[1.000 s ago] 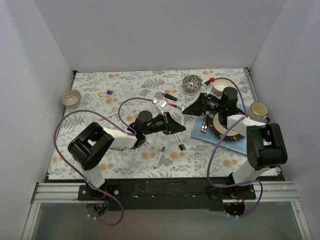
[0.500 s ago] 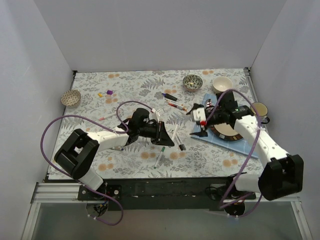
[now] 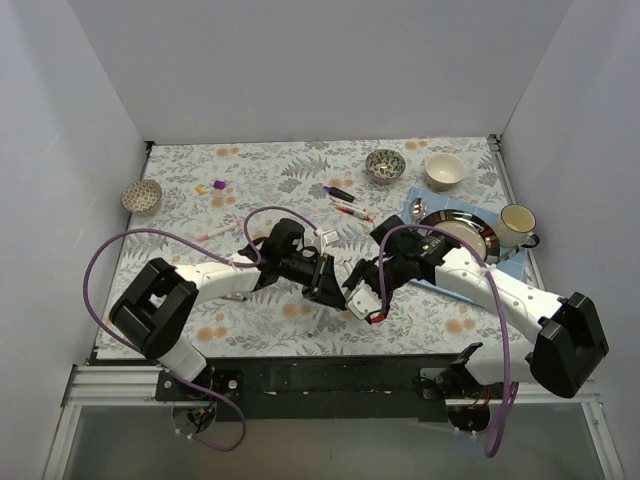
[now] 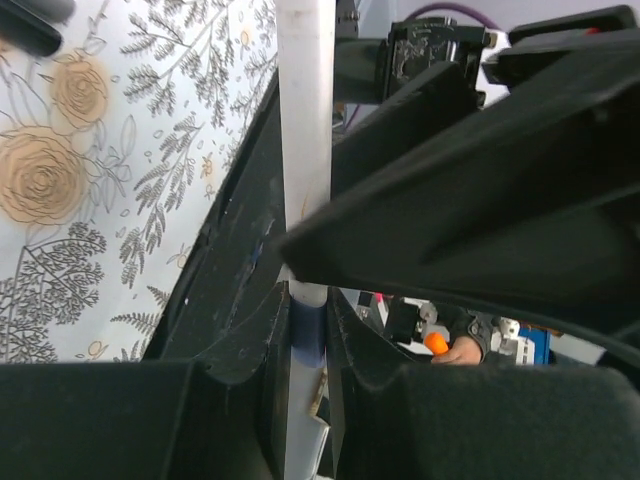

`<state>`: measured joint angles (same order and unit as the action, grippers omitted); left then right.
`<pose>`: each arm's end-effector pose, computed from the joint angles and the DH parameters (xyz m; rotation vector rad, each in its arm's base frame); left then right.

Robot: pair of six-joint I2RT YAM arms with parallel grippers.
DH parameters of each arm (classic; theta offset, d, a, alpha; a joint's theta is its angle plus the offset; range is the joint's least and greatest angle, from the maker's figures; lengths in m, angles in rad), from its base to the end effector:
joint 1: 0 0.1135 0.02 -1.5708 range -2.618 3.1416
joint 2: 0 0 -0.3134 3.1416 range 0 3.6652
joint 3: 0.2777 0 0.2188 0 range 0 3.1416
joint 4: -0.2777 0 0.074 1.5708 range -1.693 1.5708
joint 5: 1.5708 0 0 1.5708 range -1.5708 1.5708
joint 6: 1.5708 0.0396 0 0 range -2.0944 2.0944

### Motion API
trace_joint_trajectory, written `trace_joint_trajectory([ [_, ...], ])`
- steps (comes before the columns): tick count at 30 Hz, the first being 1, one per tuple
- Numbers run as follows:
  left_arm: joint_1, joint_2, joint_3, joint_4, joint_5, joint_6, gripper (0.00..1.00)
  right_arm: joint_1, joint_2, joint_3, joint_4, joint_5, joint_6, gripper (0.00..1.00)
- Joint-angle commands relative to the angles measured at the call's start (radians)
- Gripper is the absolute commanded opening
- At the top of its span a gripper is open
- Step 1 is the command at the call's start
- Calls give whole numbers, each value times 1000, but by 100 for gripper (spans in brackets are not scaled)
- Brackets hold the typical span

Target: Open the pen caps

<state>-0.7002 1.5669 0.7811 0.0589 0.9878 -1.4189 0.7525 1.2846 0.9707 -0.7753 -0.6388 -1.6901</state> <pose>0.1940 -0.2067 0.2568 0.2815 -2.2919 1.4700 0.1293 0.1534 0.3125 -2.3218 0.6387 0.4418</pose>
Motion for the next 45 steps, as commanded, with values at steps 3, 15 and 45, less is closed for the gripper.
trace_joint_trajectory([
  [3, -18, -34, 47, -54, 45, 67, 0, 85, 48, 28, 10, 111, 32, 47],
  [15, -18, -117, 112, -422, -115, 268, 0, 17, -11, -70, 96, 393, 3, 1],
  [45, -78, -205, 36, -547, -3, 353, 0, -352, 36, 109, 145, 354, -168, 1],
])
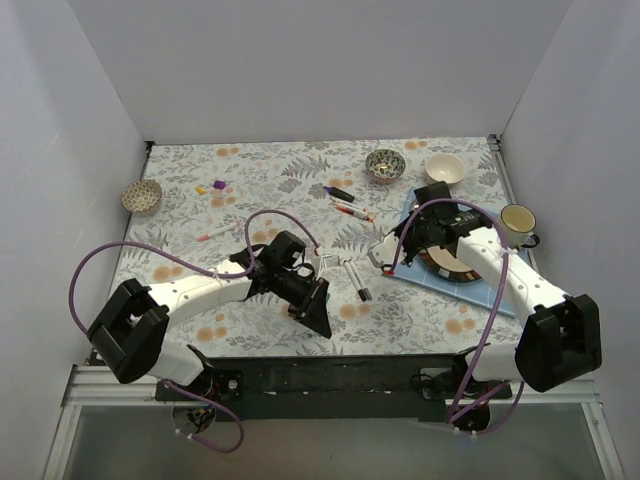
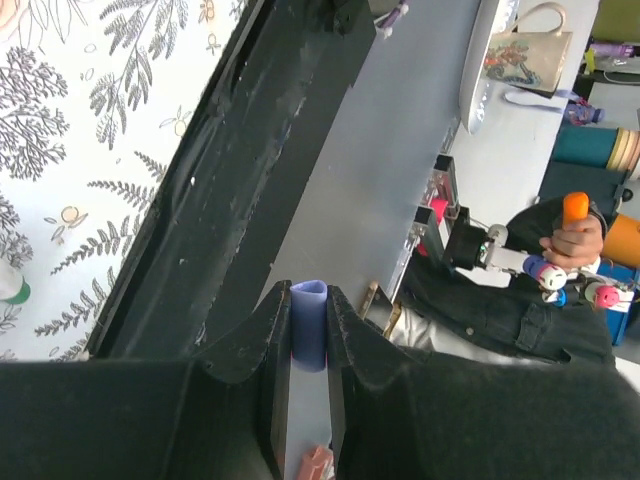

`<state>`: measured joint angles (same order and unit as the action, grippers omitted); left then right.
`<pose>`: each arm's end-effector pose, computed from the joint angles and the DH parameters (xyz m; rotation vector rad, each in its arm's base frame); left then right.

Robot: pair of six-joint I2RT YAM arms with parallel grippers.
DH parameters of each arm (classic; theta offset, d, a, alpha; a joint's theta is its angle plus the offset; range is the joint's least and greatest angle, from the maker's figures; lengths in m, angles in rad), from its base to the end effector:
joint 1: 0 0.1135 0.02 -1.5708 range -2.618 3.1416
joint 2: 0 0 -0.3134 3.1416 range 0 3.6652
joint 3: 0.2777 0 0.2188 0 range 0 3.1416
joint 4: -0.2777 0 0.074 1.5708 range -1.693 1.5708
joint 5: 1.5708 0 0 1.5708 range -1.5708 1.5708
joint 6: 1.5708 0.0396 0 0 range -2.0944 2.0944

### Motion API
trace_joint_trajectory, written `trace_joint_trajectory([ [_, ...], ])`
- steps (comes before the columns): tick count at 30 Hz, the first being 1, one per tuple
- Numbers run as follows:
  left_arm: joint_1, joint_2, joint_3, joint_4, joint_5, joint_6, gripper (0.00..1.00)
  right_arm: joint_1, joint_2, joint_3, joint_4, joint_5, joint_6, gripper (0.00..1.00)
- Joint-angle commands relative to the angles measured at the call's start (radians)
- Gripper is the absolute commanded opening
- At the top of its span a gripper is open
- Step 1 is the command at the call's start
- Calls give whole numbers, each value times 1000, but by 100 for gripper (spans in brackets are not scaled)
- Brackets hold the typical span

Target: Open the pen caps

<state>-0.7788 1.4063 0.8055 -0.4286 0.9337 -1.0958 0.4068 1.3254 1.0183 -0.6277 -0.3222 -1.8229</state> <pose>0.1388 -0.1817 0.2696 0.0472 -2.4177 1.2501 0.2052 0.1021 0.3213 -2.2556 0.9603 -0.2219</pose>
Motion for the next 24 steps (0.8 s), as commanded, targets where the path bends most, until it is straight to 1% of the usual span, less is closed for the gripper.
trace_joint_trajectory([
  [1, 3, -49, 20, -65, 30, 30, 0, -8, -3, 66, -3, 29, -23, 1],
  [4, 38, -73, 35, -55, -62, 10, 0, -10, 0, 51, 34, -20, 14, 1],
  [7, 150, -121, 37, -4, -206, -39, 0, -8, 20, 28, 107, -106, 186, 1],
  [8, 218, -141, 32, 37, -243, -50, 0, -8, 46, 29, 140, -124, 332, 1],
  [9, 251, -164, 21, 57, -284, -85, 0, -6, 64, 43, 170, -149, 438, 1],
  [10, 277, -188, 9, 82, -365, -94, 0, -6, 111, 58, 219, -153, 524, 1],
  [11, 315, -243, 0, 129, -398, -101, 0, -8, 138, 75, 238, -156, 601, 1],
  [12, 326, -266, -8, 145, -439, -110, 0, -8, 165, 92, 255, -146, 767, 1],
  [15, 340, -346, -31, 177, -536, -111, 0, 0, 282, 186, 267, -130, 995, 1],
  [16, 340, -357, -26, 171, -571, -98, 0, 4, 338, 228, 261, -121, 1040, 1],
  [18, 340, -375, -17, 137, -601, -78, 0, 26, 391, 262, 261, -82, 1127, 3],
  [20, 342, -383, -8, 105, -654, -56, 0, 44, 469, 311, 263, -37, 1168, 4],
  [24, 339, -418, -28, 100, -716, -42, 0, 93, 601, 419, 237, 93, 1234, 6],
])
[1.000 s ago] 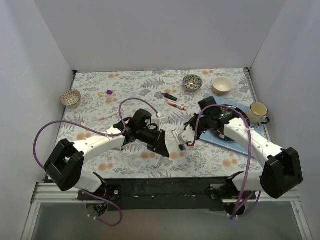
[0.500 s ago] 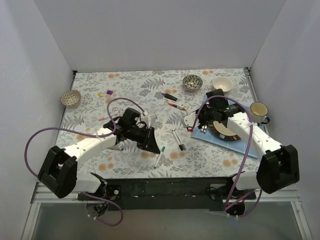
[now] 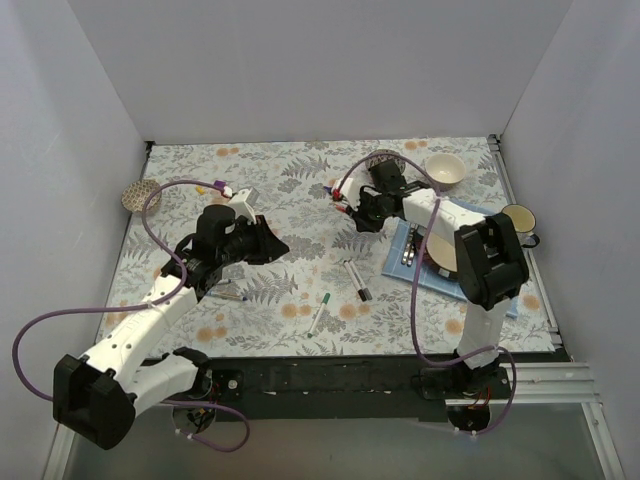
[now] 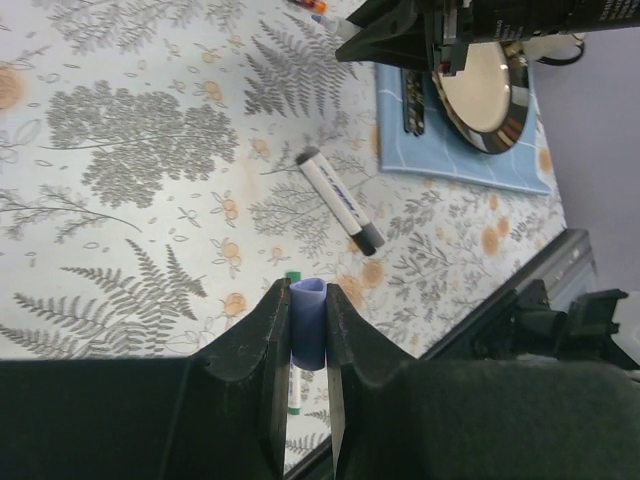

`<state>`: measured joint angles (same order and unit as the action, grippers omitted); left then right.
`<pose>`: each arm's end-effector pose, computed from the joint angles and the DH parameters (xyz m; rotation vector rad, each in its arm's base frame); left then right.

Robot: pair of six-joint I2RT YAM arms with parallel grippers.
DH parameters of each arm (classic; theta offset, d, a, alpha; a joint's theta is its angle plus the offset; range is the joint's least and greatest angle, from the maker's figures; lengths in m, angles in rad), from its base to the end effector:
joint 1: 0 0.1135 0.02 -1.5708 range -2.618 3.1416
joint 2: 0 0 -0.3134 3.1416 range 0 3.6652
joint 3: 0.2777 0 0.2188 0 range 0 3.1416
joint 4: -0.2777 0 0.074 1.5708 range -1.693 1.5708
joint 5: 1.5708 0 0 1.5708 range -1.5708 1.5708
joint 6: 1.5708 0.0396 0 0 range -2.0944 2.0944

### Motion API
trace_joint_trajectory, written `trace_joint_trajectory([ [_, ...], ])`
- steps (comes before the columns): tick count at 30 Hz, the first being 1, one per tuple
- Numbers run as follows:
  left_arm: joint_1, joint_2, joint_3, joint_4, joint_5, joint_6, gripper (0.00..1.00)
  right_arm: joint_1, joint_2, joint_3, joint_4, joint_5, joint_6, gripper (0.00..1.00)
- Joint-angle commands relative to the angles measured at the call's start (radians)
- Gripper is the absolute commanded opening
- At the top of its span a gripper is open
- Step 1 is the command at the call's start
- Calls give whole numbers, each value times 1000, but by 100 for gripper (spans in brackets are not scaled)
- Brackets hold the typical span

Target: Open the pen caps

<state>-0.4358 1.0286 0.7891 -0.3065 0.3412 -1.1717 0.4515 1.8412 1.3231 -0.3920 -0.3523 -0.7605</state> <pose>0.1504 -0.0846 0.3325 -0.6367 2.2887 -1.2403 0.3400 0.1800 0.2756 -1.5015 1.9071 0.2982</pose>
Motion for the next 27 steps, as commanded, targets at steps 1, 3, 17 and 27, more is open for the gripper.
trace_joint_trajectory([
  [1, -3, -47, -16, -19, -131, 37, 0, 58, 131, 134, -5, 150, 182, 6],
  [3, -3, -59, -30, -13, -152, 38, 0, 81, 171, 186, -4, 223, 185, 6],
  [17, 41, -46, -50, 23, -153, 37, 0, 93, 263, 292, 42, 427, 162, 44],
  [27, 301, 194, 21, 174, -28, -143, 0, 50, 20, 246, -50, 45, 202, 45],
])
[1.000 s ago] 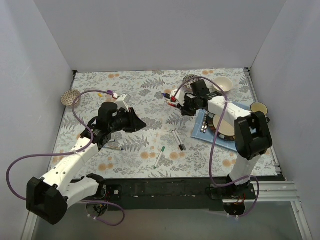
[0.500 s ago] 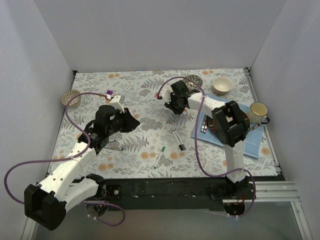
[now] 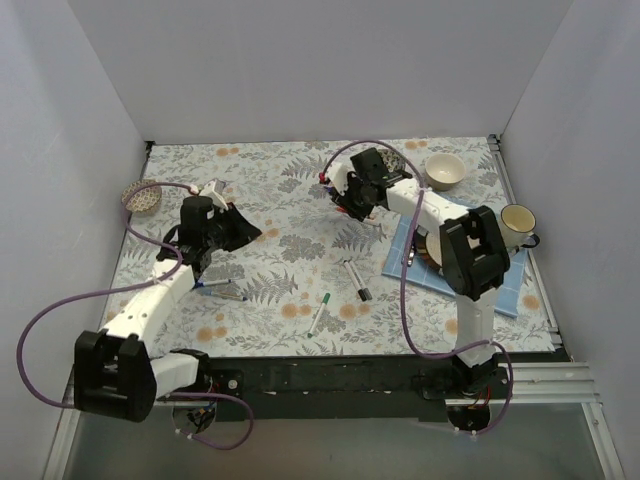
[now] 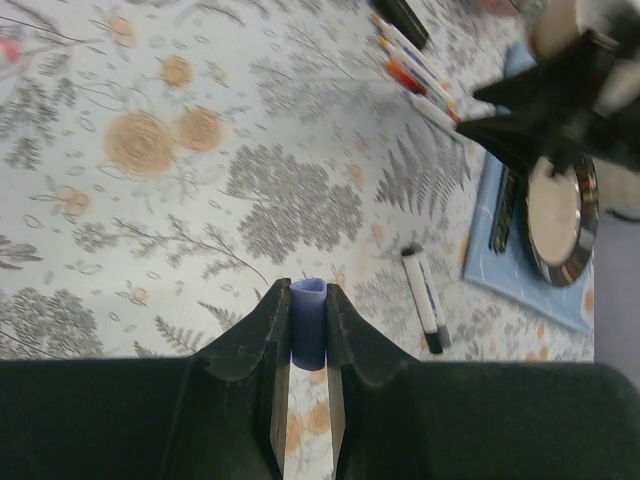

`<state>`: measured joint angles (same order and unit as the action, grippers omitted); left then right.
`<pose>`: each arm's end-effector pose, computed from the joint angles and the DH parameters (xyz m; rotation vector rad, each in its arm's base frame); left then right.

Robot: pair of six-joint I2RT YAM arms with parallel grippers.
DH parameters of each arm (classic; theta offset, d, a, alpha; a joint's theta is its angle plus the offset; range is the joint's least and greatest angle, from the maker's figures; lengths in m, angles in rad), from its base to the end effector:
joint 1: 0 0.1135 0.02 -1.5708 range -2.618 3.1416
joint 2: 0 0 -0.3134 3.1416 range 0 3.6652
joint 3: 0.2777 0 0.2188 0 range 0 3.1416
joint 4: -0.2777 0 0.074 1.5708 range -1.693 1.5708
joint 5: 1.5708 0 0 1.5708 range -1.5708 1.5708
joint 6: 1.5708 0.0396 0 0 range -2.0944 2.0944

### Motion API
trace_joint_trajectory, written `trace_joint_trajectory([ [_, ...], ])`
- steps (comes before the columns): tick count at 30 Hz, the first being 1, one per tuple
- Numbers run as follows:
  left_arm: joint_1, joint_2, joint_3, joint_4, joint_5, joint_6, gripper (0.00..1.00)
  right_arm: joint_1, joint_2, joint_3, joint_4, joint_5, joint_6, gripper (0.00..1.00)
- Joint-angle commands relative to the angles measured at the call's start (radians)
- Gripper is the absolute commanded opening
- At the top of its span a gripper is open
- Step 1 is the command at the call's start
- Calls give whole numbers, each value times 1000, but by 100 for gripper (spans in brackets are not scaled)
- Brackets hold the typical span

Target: Open the pen caps

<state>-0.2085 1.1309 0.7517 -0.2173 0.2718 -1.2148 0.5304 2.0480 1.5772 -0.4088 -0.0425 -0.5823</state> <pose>0.1905 -0.0512 0.3119 -0.9864 2.1461 -1.0590 0.3882 0.2296 0.2624 -1.3094 2.0702 0.0291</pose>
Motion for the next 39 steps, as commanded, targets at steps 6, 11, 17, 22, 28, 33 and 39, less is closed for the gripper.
trace_joint_trajectory([
  [6, 165, 473, 298, 142, -107, -193, 0, -47, -374, -250, 48, -595, 55, 45],
  [11, 199, 734, 529, 30, -259, -184, 0, -58, -446, -321, 103, -654, 61, 46],
  [17, 276, 891, 707, -76, -370, -178, 9, -75, -469, -341, 105, -695, 65, 46],
  [22, 297, 968, 779, -133, -394, -169, 10, -81, -479, -353, 105, -720, 65, 46],
  [28, 308, 992, 830, -166, -390, -150, 31, -89, -479, -359, 100, -721, 62, 46],
  [33, 325, 951, 821, -162, -362, -146, 57, -102, -485, -375, 102, -720, 53, 47],
  [39, 331, 769, 749, -89, -145, -103, 64, -109, -494, -402, 94, -754, 10, 46],
])
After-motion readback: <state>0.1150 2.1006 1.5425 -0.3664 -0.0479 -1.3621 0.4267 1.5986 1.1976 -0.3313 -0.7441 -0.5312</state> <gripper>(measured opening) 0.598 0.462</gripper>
